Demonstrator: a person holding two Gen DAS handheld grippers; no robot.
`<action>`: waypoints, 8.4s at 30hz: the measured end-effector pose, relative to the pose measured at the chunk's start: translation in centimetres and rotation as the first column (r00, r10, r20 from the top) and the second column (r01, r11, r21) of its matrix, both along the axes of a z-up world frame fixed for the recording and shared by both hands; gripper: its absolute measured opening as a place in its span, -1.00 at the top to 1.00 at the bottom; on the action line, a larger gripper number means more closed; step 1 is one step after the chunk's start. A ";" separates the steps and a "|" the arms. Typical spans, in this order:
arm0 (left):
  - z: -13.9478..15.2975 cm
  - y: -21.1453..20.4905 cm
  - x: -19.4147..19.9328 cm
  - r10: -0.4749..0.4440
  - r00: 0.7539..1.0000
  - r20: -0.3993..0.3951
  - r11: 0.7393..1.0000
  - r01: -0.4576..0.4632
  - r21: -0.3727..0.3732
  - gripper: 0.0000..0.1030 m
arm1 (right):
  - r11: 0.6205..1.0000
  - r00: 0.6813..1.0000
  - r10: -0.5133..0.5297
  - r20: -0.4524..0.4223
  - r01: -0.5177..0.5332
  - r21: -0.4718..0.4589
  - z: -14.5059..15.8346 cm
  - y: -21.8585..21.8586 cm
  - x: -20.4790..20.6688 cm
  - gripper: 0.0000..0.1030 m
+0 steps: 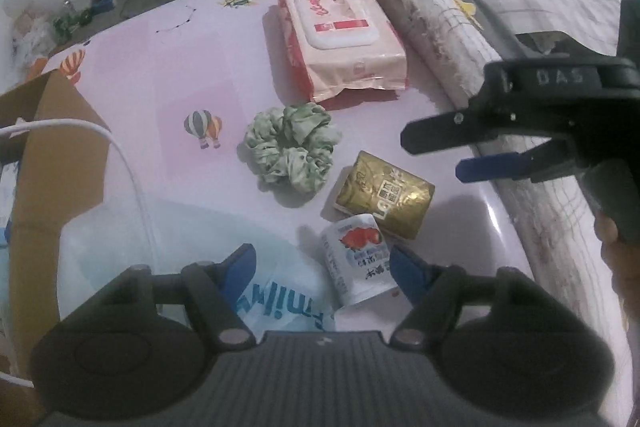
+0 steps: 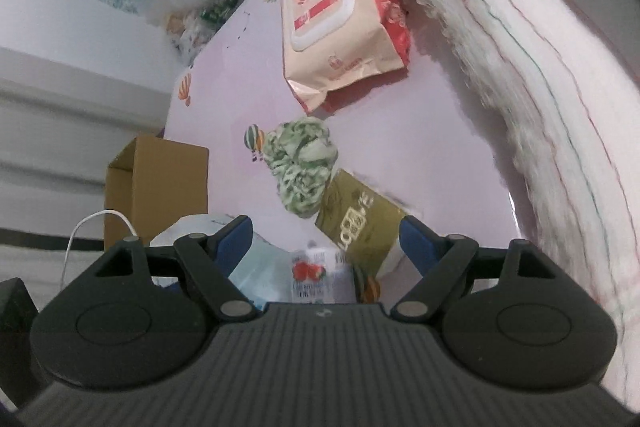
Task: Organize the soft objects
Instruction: 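Move both grippers back over the bed toward the gold packet, then grasp the gold LOTTE packet with the right gripper, then carry the gold packet into the box and open the right gripper, then move the left gripper to the white yogurt cup and grasp it, then lift the yogurt cup with the left gripper and carry it over the box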
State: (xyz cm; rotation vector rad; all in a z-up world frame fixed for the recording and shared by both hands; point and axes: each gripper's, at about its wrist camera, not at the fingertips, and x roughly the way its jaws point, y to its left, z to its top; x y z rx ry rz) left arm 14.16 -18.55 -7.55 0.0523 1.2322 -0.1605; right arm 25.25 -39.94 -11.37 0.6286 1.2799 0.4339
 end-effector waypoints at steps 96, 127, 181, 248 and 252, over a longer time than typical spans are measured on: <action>-1.1 -3.3 -2.6 0.072 0.997 -0.040 0.989 -0.077 -0.126 0.11 | 0.819 0.863 0.504 0.027 -0.468 -0.333 -2.7 5.9 3.0 0.24; -6.4 -7.7 -4.3 -0.077 0.963 -0.258 0.986 0.036 -0.163 -0.29 | 0.991 0.971 0.114 -0.212 -0.126 -0.041 -4.7 -1.5 -7.2 0.43; -0.7 37.3 -12.5 0.531 0.841 -0.102 0.840 -0.506 0.198 -0.50 | 0.803 0.794 0.592 -0.138 -0.565 0.192 -5.6 53.8 -8.9 0.39; -4.5 -2.2 0.8 0.042 0.994 -0.103 0.993 -0.053 -0.101 0.51 | 0.937 0.939 0.305 0.158 -0.325 0.128 -3.4 2.6 -1.1 0.61; -4.6 -1.0 2.0 0.101 0.988 -0.115 0.983 -0.117 -0.140 0.42 | 0.949 0.962 0.232 0.146 -0.257 0.184 -3.8 2.3 0.0 0.61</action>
